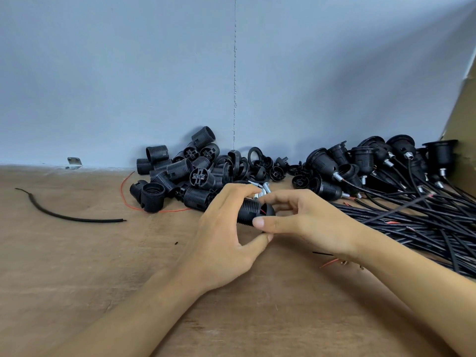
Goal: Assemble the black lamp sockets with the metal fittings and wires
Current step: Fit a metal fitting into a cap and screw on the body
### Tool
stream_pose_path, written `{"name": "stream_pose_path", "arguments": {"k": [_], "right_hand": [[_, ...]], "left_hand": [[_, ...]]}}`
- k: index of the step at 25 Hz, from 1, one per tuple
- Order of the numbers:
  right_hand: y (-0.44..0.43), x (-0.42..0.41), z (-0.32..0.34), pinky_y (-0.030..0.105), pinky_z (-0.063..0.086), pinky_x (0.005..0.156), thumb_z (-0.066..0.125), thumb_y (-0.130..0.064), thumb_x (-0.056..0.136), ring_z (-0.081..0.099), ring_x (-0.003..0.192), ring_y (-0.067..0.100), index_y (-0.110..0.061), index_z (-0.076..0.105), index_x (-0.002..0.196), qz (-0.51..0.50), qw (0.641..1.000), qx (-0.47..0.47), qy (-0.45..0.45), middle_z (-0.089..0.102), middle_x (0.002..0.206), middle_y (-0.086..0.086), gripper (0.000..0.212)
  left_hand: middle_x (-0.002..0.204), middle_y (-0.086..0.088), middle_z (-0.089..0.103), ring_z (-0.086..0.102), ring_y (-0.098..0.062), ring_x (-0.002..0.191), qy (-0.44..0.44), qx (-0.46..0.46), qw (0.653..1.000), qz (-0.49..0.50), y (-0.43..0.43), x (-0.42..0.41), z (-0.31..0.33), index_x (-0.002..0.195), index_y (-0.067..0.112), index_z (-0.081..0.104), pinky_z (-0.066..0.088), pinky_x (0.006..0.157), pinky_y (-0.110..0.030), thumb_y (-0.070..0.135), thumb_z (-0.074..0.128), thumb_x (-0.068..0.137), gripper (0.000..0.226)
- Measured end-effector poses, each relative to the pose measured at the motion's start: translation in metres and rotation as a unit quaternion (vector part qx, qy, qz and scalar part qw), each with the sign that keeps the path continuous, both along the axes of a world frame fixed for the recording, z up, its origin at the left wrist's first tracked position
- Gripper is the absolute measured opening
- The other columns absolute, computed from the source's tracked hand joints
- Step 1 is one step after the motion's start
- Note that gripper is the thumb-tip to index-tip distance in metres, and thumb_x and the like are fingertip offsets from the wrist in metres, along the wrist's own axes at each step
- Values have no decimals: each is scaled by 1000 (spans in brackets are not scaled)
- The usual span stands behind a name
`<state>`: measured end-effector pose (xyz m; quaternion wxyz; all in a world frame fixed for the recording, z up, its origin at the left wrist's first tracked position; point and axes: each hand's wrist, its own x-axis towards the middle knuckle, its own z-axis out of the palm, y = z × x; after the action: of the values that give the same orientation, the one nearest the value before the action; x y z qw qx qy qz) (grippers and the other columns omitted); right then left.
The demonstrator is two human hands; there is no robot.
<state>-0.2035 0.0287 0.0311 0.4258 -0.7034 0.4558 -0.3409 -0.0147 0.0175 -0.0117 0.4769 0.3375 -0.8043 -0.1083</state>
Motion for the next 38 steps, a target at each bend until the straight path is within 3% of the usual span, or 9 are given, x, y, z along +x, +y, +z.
{"name": "stream_pose_path", "arguments": {"k": [3,6,8,11,15,20,26,30,38], "right_hand": [[-1,1,-5,21,50,82,84,-32,77,63,80,3,-29,69,110,-73,987,-103,97,70,90,-17,36],[2,4,-11,31,53,88,82,-26,77,62,93,3,-29,66,114,-85,954,-221,182,67,104,-17,39],[5,6,-14,31,51,86,76,-21,78,58,95,1,-31,62,117,-76,923,-287,245,63,104,-22,42],[9,12,-18,32,50,79,74,-18,74,56,92,3,-33,59,116,-59,900,-334,275,61,102,-20,47],[10,17,-23,35,50,82,73,-14,75,59,96,7,-29,58,118,-39,907,-336,251,61,107,-14,48],[7,15,-25,16,44,86,71,-13,78,50,95,-11,-34,50,122,-48,919,-329,210,49,108,-26,53],[7,12,-24,39,51,78,68,-27,80,61,89,11,-31,56,115,-86,902,-334,259,67,98,-14,37],[10,13,-27,41,51,71,65,-28,79,61,80,13,-29,57,105,-90,902,-343,245,67,90,-13,27],[12,14,-27,42,47,73,67,-22,83,56,82,20,-18,60,110,-91,898,-341,264,62,90,-8,29]], "left_hand": [[126,22,55,51,5,122,37,71,997,-14,2,2,4,132,29,51,32,95,-2,29,70,73,62],[121,27,57,51,11,116,96,170,980,37,4,-2,8,126,39,53,35,88,-1,61,63,65,65],[113,27,60,54,13,109,74,189,976,80,6,-6,7,119,41,56,39,82,-2,72,68,62,66],[91,24,68,60,13,90,65,201,973,92,6,-11,6,96,38,62,42,72,-3,68,74,55,52],[79,25,68,62,8,76,87,202,969,111,4,-14,5,78,32,62,44,64,-8,69,66,45,50],[85,16,68,61,5,84,98,181,972,109,3,-16,2,86,32,62,41,67,-6,60,76,52,46],[86,12,65,58,0,84,136,163,969,124,0,-14,1,87,30,59,41,68,-10,38,93,58,45],[92,14,64,57,3,88,139,183,967,106,2,-13,2,91,35,54,39,71,-8,38,93,60,49],[92,12,59,52,7,89,118,183,971,96,5,-13,5,96,34,51,37,72,-5,32,92,66,51]]}}
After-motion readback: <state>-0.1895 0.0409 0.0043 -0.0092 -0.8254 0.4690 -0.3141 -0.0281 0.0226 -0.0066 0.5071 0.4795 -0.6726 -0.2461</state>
